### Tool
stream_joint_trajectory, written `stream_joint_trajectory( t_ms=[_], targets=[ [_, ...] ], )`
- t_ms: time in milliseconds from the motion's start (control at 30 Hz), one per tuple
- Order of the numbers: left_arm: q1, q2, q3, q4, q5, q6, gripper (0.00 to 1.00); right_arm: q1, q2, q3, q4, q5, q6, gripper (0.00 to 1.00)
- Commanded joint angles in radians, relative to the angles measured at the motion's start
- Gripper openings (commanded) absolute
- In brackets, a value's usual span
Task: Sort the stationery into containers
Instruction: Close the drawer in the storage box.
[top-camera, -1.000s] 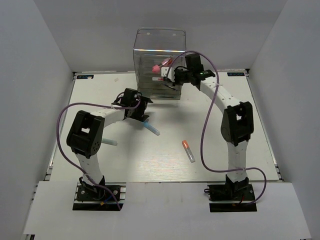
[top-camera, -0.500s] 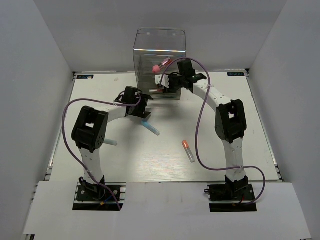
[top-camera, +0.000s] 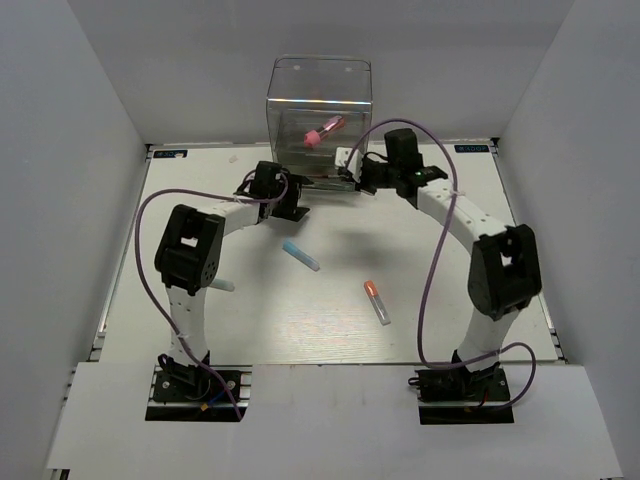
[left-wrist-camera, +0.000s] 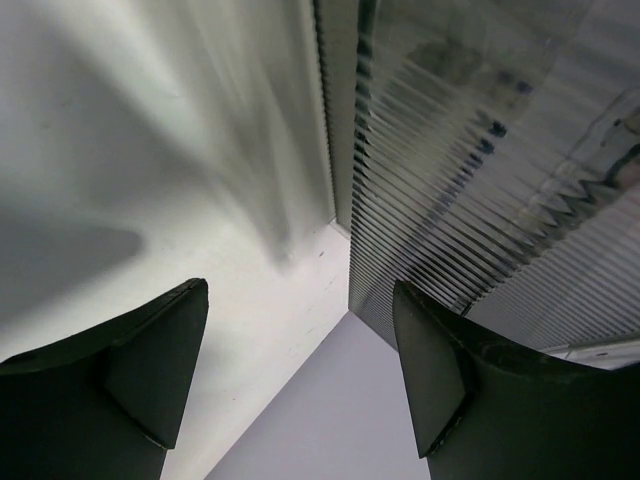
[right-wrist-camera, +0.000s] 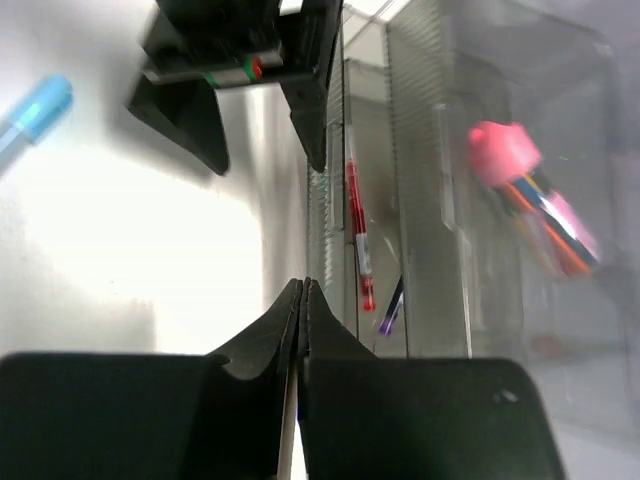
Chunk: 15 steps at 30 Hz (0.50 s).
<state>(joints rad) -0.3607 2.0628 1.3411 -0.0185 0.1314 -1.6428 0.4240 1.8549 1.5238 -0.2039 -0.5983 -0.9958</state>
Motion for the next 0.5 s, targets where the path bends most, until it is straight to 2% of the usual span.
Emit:
stream_joint_trajectory(
  t_ms=[0, 233, 467],
  targets=[
    [0.008, 0.022, 0.073, 0.029, -0.007, -0.006, 0.84, -0.018, -0.111, -0.105, 0.135, -0.034, 0.130, 0.00],
    [-0.001, 0.094, 0.164, 0.029, 0.002, -0.006, 0.86, -0.085, -0.200, -0.232, 0.153, -0.011, 0.187, 0.00],
    [-0.001, 0.128, 0.221, 0.029, 0.002, -0.015, 0.88, -0.129, -0.247, -0.292, 0.163, -0.012, 0.227, 0.00]
  ],
)
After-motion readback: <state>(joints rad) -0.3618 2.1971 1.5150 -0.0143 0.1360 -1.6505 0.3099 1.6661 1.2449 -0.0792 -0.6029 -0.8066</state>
